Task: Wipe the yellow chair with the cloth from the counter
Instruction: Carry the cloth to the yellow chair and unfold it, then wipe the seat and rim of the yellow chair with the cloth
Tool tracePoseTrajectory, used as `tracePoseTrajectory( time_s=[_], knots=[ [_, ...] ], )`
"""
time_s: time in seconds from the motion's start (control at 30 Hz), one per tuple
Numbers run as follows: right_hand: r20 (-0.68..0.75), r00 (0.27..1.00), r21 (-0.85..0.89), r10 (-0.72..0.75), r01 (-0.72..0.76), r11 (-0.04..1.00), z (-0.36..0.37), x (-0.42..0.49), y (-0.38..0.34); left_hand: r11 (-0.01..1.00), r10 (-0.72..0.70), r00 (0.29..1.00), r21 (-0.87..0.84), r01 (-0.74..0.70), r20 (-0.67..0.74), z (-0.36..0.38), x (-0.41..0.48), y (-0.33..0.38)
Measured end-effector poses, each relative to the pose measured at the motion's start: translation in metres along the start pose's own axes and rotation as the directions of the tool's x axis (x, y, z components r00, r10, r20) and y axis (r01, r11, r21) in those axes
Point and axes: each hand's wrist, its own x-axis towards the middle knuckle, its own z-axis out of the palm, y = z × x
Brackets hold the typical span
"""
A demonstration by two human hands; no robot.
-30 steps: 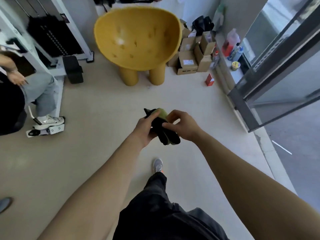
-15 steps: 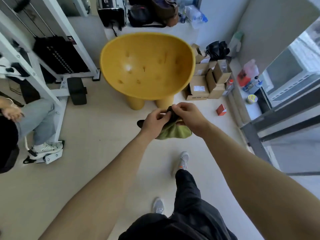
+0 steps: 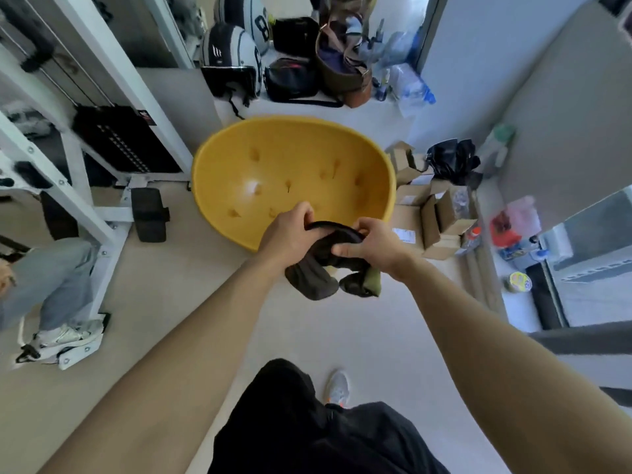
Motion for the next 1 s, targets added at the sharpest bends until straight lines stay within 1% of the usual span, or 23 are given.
tracePoseTrajectory(
  time_s=[0.03, 0.07, 0.1, 0.17, 0.23, 0.27, 0.33, 0.4, 0.43, 0.47, 0.53, 0.6, 0.63, 0.67, 0.7, 0.73, 0.77, 0.8, 0.83, 0.9, 0.93, 1.0],
  knots=[
    [0.027, 1.0, -0.125, 0.007, -0.004, 0.992, -0.008, 0.013, -0.002, 0.999, 0.005, 1.0, -0.032, -0.005, -0.008, -0.005, 0.016, 0.005],
    [0.025, 0.999, -0.249, 0.021, -0.014, 0.968, -0.016, 0.028, -0.003, 0.999, 0.014, 1.0, -0.044, -0.014, -0.001, -0.01, 0.034, 0.01],
    [0.003, 0.999, -0.335, 0.032, -0.029, 0.942, -0.023, 0.044, -0.004, 0.999, 0.03, 0.999, -0.031, -0.03, 0.019, -0.015, 0.052, 0.015],
    [-0.081, 0.995, -0.434, 0.065, -0.094, 0.896, -0.034, 0.075, -0.002, 1.0, 0.03, 0.997, -0.001, -0.03, 0.072, -0.023, 0.085, 0.022],
    [-0.163, 0.982, -0.511, 0.093, -0.164, 0.843, -0.046, 0.108, 0.003, 1.0, 0.009, 0.998, -0.026, -0.007, 0.063, -0.03, 0.121, 0.022],
    [-0.211, 0.971, -0.504, 0.111, -0.205, 0.839, -0.052, 0.125, 0.006, 1.0, 0.01, 1.0, -0.011, -0.01, 0.027, -0.034, 0.141, 0.019],
    [-0.306, 0.936, -0.396, 0.172, -0.29, 0.871, -0.066, 0.162, 0.008, 0.993, 0.033, 0.999, 0.11, -0.029, -0.033, -0.039, 0.182, 0.006],
    [-0.379, 0.897, -0.259, 0.226, -0.338, 0.905, -0.08, 0.202, 0.003, 0.971, 0.022, 0.999, 0.237, -0.014, -0.035, -0.043, 0.221, -0.012],
    [-0.415, 0.876, -0.195, 0.247, -0.35, 0.916, -0.086, 0.221, -0.004, 0.959, 0.0, 1.0, 0.285, 0.003, -0.01, -0.045, 0.238, -0.022],
    [-0.441, 0.859, -0.138, 0.262, -0.353, 0.926, -0.092, 0.241, -0.013, 0.952, -0.037, 0.998, 0.307, 0.023, 0.041, -0.046, 0.255, -0.035],
    [-0.447, 0.851, -0.055, 0.277, -0.336, 0.94, -0.098, 0.278, -0.033, 0.95, -0.1, 0.972, 0.309, 0.03, 0.212, -0.046, 0.281, -0.059],
    [-0.429, 0.861, -0.038, 0.274, -0.32, 0.947, -0.101, 0.317, -0.053, 0.923, -0.106, 0.928, 0.382, -0.042, 0.357, -0.037, 0.305, -0.081],
    [-0.431, 0.865, -0.054, 0.258, -0.31, 0.949, -0.102, 0.336, -0.061, 0.892, -0.098, 0.919, 0.444, -0.089, 0.381, -0.03, 0.316, -0.091],
    [-0.438, 0.866, -0.084, 0.243, -0.309, 0.947, -0.102, 0.362, -0.065, 0.861, -0.078, 0.929, 0.495, -0.12, 0.361, -0.022, 0.334, -0.104],
    [-0.443, 0.868, -0.123, 0.223, -0.306, 0.944, -0.102, 0.379, -0.068, 0.841, -0.058, 0.949, 0.527, -0.121, 0.311, -0.016, 0.348, -0.112],
    [-0.442, 0.874, -0.157, 0.203, -0.298, 0.942, -0.103, 0.388, -0.071, 0.841, -0.066, 0.965, 0.535, -0.083, 0.253, -0.012, 0.355, -0.117],
    [-0.443, 0.876, -0.178, 0.191, -0.295, 0.939, -0.104, 0.406, -0.071, 0.852, -0.11, 0.974, 0.523, -0.009, 0.196, -0.008, 0.37, -0.125],
    [-0.461, 0.871, -0.191, 0.172, -0.286, 0.939, -0.106, 0.426, -0.071, 0.866, -0.162, 0.976, 0.496, 0.071, 0.143, -0.005, 0.388, -0.133],
    [-0.494, 0.859, -0.207, 0.135, -0.268, 0.941, -0.109, 0.445, -0.071, 0.879, -0.192, 0.975, 0.46, 0.123, 0.107, -0.001, 0.403, -0.142],
    [-0.564, 0.826, -0.322, -0.006, -0.213, 0.923, -0.117, 0.477, -0.066, 0.909, -0.2, 0.978, 0.383, 0.161, 0.066, 0.011, 0.429, -0.154],
    [-0.573, 0.814, -0.417, -0.097, -0.187, 0.889, -0.121, 0.493, -0.061, 0.929, -0.196, 0.98, 0.327, 0.172, 0.04, 0.017, 0.44, -0.158],
    [-0.54, 0.798, -0.612, -0.268, -0.153, 0.776, -0.126, 0.519, -0.041, 0.958, -0.193, 0.981, 0.212, 0.192, -0.015, 0.036, 0.458, -0.165]
  ],
)
